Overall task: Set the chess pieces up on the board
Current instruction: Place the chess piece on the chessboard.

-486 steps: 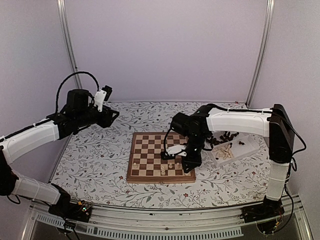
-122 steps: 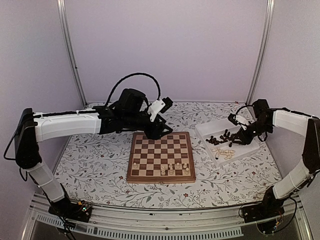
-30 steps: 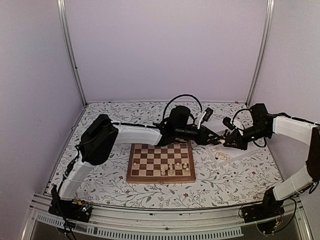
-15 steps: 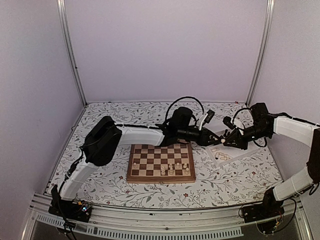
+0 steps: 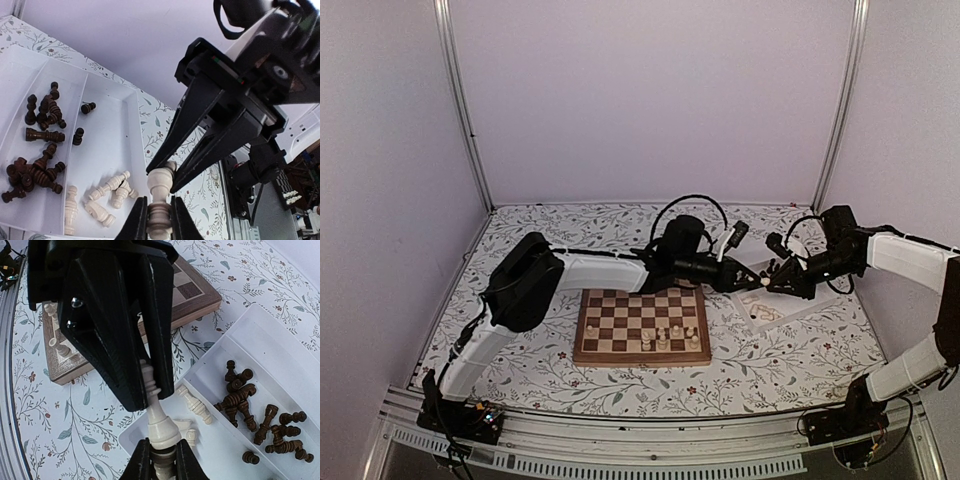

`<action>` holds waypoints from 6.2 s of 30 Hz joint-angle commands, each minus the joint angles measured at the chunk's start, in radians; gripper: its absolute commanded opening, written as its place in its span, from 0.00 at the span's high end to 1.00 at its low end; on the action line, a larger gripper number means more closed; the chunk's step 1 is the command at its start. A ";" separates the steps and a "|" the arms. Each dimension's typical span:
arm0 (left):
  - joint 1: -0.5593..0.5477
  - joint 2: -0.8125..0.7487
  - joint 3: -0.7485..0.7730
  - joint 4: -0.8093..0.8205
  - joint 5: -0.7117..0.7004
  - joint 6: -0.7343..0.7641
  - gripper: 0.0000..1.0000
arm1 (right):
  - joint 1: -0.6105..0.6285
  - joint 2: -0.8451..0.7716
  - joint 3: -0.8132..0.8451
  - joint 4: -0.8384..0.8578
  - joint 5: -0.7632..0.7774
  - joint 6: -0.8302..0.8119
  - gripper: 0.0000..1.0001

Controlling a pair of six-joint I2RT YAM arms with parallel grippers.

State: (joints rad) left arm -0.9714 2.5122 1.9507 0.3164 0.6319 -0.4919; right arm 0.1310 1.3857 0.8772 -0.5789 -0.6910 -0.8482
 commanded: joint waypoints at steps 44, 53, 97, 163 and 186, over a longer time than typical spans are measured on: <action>0.053 -0.781 -0.523 -1.260 -0.502 0.509 0.95 | -0.011 0.106 -0.019 0.092 0.082 0.034 0.88; -0.003 -0.758 -0.601 -1.160 -0.489 0.495 0.95 | 0.000 0.074 -0.024 0.097 0.093 0.041 0.88; -0.050 -0.594 -0.515 -1.134 -0.509 0.480 0.63 | 0.011 0.061 -0.029 0.090 0.096 0.046 0.87; -0.183 -0.470 -0.396 0.024 -0.921 0.320 0.47 | 0.169 0.148 0.248 0.312 -0.597 0.871 0.83; -0.052 -0.658 -0.573 -0.100 -0.495 0.333 0.82 | 0.056 0.159 0.488 -0.123 -0.570 0.517 0.44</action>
State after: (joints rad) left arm -1.0733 1.9270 1.3964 0.3077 -0.0410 -0.1936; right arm 0.2371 1.5345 1.2232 -0.4263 -1.2694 -0.0956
